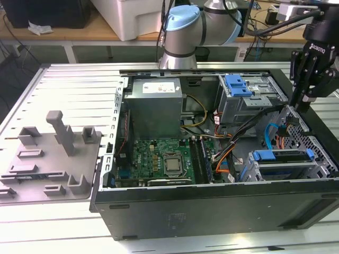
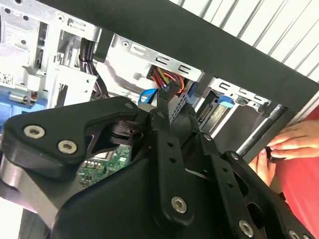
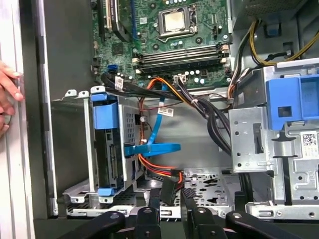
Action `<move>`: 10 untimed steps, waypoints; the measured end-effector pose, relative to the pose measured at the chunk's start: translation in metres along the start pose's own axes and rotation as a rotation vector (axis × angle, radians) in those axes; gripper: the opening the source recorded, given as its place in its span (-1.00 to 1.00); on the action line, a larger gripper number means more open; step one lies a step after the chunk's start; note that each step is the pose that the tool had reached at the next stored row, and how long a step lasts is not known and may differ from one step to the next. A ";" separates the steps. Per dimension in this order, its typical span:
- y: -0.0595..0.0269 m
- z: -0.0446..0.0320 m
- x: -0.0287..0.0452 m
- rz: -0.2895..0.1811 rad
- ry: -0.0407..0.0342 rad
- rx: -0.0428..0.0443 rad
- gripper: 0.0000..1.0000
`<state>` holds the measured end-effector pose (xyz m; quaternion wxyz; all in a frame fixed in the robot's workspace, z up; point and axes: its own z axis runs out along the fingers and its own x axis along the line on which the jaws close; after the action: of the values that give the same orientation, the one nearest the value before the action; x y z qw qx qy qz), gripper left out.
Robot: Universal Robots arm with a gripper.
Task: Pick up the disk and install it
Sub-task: 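Insert the first disk wire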
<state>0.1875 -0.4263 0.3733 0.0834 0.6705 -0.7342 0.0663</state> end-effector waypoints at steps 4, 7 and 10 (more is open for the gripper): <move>-0.0003 0.0047 -0.0033 0.013 0.0009 -0.0026 -0.39; -0.0016 0.0095 -0.0057 0.025 0.0016 -0.0051 -0.39; -0.0031 0.0141 -0.0074 0.035 0.0056 -0.0070 -0.39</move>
<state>0.1908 -0.4223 0.3580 0.0866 0.6570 -0.7459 0.0670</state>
